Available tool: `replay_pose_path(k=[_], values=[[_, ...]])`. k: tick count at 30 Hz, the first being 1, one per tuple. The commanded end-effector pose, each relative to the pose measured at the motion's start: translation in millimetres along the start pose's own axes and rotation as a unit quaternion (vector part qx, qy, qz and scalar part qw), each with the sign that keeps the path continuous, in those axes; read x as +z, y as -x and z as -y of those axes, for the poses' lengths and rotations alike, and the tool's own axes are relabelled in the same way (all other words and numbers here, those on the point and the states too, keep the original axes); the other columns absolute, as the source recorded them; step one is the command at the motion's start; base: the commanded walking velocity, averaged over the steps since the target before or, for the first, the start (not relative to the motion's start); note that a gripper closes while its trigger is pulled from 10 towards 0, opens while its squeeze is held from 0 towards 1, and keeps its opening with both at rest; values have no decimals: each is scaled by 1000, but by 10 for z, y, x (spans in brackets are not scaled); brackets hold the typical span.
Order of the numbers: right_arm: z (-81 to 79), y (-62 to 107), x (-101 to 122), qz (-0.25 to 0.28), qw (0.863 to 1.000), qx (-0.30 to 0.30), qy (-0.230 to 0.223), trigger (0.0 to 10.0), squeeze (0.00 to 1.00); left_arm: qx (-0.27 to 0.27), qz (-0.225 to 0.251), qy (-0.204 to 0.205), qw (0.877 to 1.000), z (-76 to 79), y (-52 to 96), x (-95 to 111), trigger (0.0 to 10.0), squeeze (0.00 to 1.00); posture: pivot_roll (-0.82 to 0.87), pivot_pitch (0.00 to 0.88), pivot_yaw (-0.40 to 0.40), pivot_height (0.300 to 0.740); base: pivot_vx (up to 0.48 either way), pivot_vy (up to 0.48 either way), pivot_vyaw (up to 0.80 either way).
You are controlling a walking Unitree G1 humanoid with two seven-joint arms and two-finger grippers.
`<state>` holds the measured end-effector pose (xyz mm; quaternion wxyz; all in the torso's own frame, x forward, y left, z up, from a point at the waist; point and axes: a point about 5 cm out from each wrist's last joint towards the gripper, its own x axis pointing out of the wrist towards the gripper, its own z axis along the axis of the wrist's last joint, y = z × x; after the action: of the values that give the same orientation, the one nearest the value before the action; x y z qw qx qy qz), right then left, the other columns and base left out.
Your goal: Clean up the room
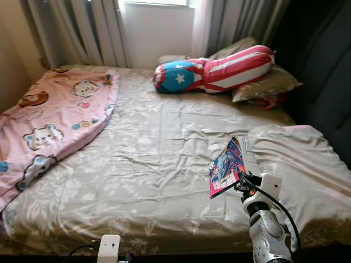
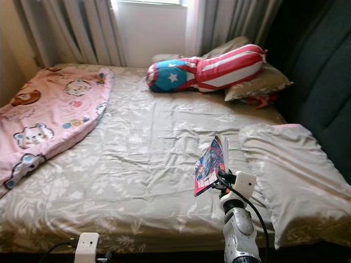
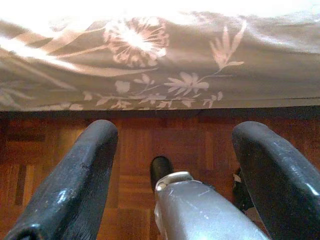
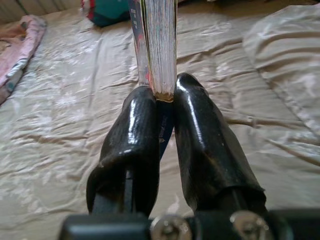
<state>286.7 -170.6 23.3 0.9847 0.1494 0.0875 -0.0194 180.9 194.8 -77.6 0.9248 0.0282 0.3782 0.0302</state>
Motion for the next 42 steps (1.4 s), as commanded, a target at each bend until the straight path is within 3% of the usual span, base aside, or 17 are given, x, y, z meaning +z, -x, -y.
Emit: replay_pose_path(k=[1, 35, 42], values=[[-50, -66, 145, 29, 999, 12, 5, 10000, 0, -3, -6, 8, 1000, 9, 6, -26, 10000, 0, 1, 0, -106, 718, 0, 0, 0], [-88, -59, 127, 23, 999, 21, 29, 10000, 0, -4, -5, 11, 1000, 12, 5, -23, 10000, 0, 2, 0, -106, 718, 232, 0, 0], [-83, -54, 88, 12, 999, 22, 29, 10000, 0, -5, 4, 13, 1000, 23, -7, 20, 10000, 0, 2, 0, -106, 718, 0, 0, 0]])
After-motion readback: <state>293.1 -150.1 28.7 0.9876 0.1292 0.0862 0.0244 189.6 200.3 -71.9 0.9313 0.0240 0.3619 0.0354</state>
